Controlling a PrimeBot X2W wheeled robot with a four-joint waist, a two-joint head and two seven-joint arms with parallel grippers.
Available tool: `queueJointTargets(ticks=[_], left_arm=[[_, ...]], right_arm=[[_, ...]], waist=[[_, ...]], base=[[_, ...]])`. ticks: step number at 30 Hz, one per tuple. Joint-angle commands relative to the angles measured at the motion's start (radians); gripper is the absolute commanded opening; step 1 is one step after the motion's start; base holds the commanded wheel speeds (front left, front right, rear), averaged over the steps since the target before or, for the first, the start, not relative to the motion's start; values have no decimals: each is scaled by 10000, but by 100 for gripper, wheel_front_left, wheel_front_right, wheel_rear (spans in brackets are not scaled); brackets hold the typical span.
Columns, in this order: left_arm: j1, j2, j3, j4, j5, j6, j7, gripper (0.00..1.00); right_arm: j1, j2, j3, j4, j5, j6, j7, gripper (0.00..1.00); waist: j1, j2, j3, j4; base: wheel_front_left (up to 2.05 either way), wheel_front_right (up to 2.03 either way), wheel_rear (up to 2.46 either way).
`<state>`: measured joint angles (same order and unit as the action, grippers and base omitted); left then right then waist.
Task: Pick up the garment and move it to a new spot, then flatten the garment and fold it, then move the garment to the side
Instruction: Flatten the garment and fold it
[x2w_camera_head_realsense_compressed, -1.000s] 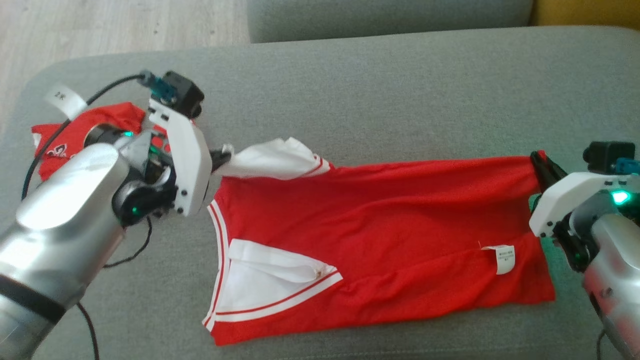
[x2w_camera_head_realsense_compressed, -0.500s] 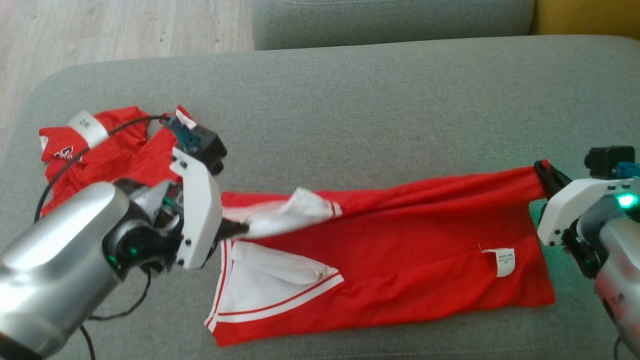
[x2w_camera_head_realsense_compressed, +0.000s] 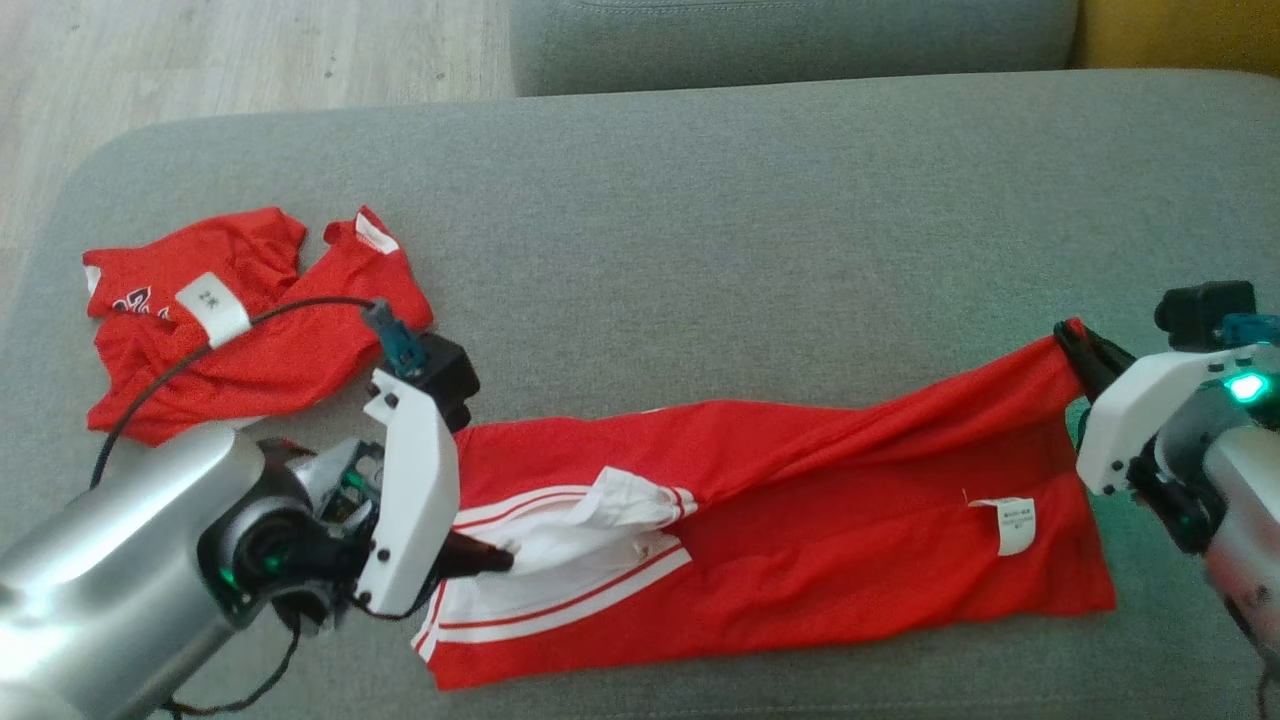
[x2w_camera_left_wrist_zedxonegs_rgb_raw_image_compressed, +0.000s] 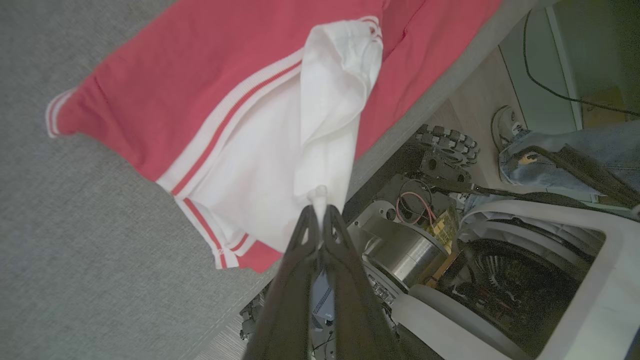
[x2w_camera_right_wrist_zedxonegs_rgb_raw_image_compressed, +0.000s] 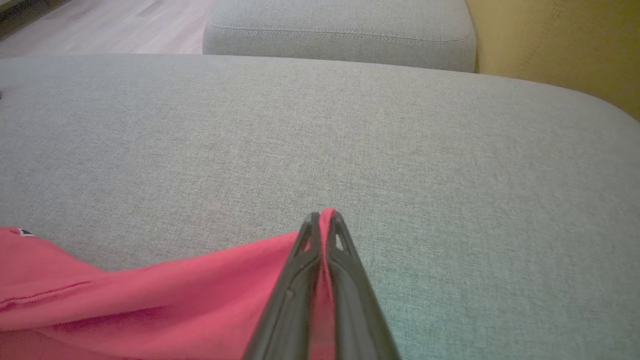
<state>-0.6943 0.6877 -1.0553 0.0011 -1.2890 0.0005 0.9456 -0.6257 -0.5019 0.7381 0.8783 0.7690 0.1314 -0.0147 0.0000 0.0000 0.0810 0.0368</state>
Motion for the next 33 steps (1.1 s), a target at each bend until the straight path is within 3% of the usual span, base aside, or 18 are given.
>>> queueJointTargets(ticks=[1, 9, 17, 25, 30, 33], left_arm=[[-361, 448, 515, -256, -21, 53, 32, 0], [-29, 457, 301, -259, -58, 145, 102, 0], [142, 495, 249, -176, -84, 178, 59, 0], [135, 440, 244, -171, -87, 200, 53, 0], [67, 418, 251, -184, -91, 230, 111, 0], [22, 420, 241, -163, -76, 252, 165, 0]], right_arm=[[-191, -402, 215, -334, 167, -7, 57, 0], [9, -1248, 996, -1547, 1145, -7, 577, 0], [503, -2192, 1498, -3211, 3171, -7, 3028, 0], [696, -2706, 1685, -3975, 4489, -7, 5209, 0], [631, -2834, 1780, -3970, 4351, -7, 5563, 0], [397, -2825, 1847, -3607, 3606, -7, 5124, 0]], waist=[[0, 0, -2, 8], [0, 0, -55, 12], [0, 0, -218, -78], [0, 0, -142, -131], [0, 0, -20, -144], [0, 0, 43, -153]], base=[[0, 0, 0], [0, 0, 0], [0, 0, 0], [0, 0, 0], [0, 0, 0], [0, 0, 0]])
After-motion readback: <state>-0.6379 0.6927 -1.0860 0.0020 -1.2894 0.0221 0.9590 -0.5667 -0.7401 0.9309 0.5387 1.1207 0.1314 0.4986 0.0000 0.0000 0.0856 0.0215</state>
